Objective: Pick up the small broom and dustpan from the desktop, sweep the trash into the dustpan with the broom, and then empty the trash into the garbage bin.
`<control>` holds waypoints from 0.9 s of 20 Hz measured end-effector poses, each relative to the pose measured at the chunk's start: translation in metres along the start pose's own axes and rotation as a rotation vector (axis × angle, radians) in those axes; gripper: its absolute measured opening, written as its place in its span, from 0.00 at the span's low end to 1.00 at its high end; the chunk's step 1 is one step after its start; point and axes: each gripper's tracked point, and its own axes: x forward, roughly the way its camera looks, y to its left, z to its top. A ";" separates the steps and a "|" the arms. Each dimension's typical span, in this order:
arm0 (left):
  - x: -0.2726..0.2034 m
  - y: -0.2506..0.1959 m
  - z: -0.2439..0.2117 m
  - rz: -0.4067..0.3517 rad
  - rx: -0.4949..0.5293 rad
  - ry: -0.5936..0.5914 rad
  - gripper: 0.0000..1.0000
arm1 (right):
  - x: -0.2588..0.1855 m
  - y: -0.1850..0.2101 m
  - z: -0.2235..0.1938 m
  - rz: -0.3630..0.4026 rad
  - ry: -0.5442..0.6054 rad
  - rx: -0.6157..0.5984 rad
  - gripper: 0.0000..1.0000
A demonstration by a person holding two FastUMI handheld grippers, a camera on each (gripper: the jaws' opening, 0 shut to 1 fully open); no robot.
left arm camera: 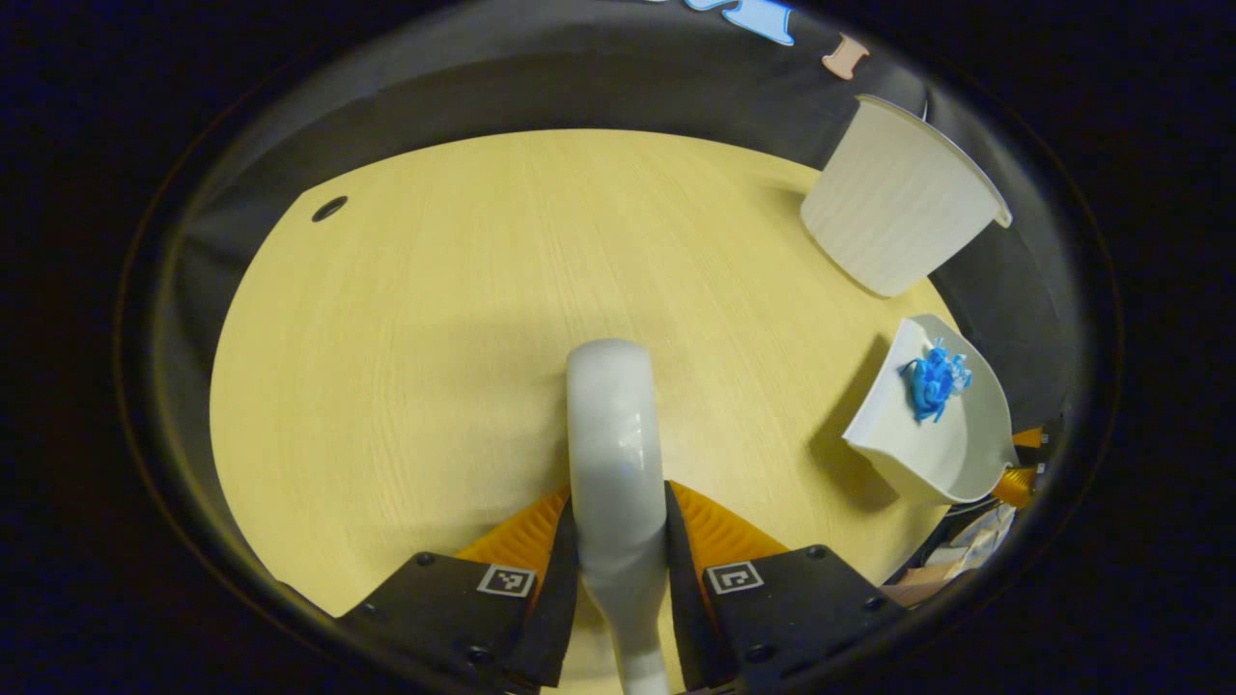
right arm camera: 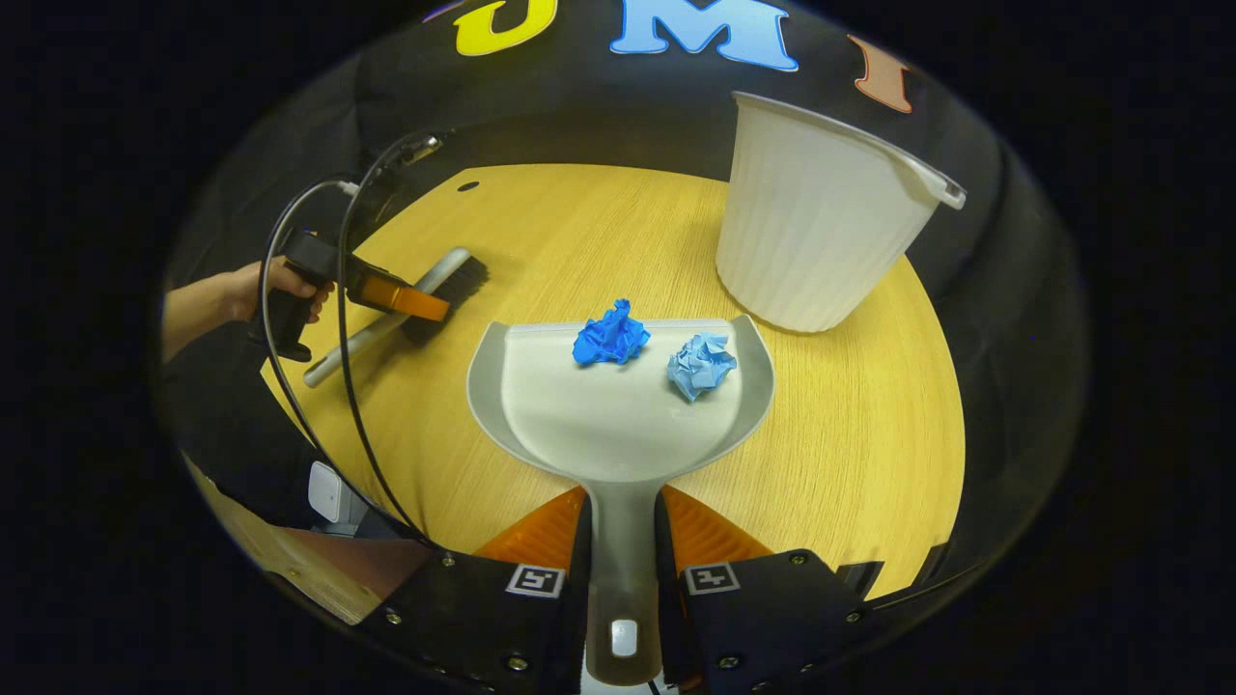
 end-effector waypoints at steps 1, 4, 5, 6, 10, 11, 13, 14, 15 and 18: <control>0.008 0.001 -0.005 0.003 -0.002 -0.002 0.52 | -0.005 0.002 0.004 0.005 -0.004 0.006 0.31; 0.035 0.005 -0.016 0.014 -0.013 -0.008 0.52 | -0.028 0.010 0.023 0.033 -0.027 0.039 0.31; 0.046 0.006 -0.021 0.014 -0.016 -0.011 0.52 | -0.038 0.011 0.031 0.041 -0.035 0.045 0.31; 0.056 0.007 -0.026 0.014 -0.016 -0.010 0.53 | -0.047 0.013 0.039 0.045 -0.043 0.049 0.31; 0.092 0.019 -0.039 0.030 -0.032 -0.012 0.52 | -0.077 0.012 0.074 0.060 -0.100 0.057 0.31; 0.100 0.021 -0.041 0.036 -0.038 -0.014 0.52 | -0.082 0.012 0.081 0.064 -0.110 0.058 0.31; 0.115 0.027 -0.041 0.063 -0.046 -0.016 0.52 | -0.093 0.014 0.100 0.081 -0.140 0.080 0.31; 0.122 0.029 -0.041 0.072 -0.049 -0.017 0.50 | -0.097 0.014 0.110 0.092 -0.154 0.093 0.30; 0.129 0.030 -0.041 0.086 -0.055 -0.016 0.51 | -0.100 0.013 0.120 0.101 -0.171 0.110 0.34; 0.152 0.030 -0.034 0.102 -0.069 -0.015 0.50 | -0.110 0.005 0.146 0.098 -0.220 0.120 0.31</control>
